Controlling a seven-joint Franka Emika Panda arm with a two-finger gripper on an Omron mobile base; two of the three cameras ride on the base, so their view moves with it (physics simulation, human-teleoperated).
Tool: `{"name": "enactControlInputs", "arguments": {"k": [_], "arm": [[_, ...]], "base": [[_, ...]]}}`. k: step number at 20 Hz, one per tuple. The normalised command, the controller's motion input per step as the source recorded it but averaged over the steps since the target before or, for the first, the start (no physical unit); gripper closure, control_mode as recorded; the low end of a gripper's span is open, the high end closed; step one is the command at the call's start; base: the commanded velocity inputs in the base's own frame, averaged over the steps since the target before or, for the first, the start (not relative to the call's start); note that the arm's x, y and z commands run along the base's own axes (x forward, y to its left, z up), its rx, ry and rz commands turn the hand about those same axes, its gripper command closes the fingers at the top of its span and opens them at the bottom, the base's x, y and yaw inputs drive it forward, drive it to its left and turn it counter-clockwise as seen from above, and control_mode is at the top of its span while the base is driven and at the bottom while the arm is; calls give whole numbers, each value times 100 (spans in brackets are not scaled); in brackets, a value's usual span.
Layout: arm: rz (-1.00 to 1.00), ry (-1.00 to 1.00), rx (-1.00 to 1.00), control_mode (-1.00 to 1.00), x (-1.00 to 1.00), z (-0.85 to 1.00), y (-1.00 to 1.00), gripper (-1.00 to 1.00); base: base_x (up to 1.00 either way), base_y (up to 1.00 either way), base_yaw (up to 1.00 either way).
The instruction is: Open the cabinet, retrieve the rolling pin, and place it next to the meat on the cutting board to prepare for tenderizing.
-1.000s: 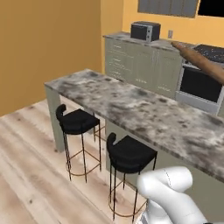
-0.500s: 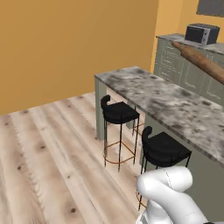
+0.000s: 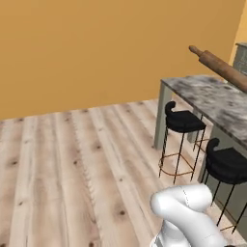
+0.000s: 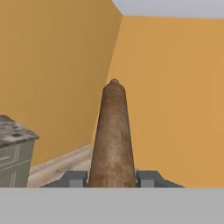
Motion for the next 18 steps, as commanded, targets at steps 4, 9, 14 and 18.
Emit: {"name": "enactControlInputs", "arguments": {"k": [4, 9, 14, 18], "arm": [[0, 0, 0, 100, 0, 0, 0, 100], [0, 0, 0, 100, 0, 0, 0, 100], [0, 0, 0, 100, 0, 0, 0, 100], [0, 0, 0, 100, 0, 0, 0, 100]], "base": [[-26, 51, 44], [-30, 34, 43], [-24, 22, 42], [-22, 22, 42]]}}
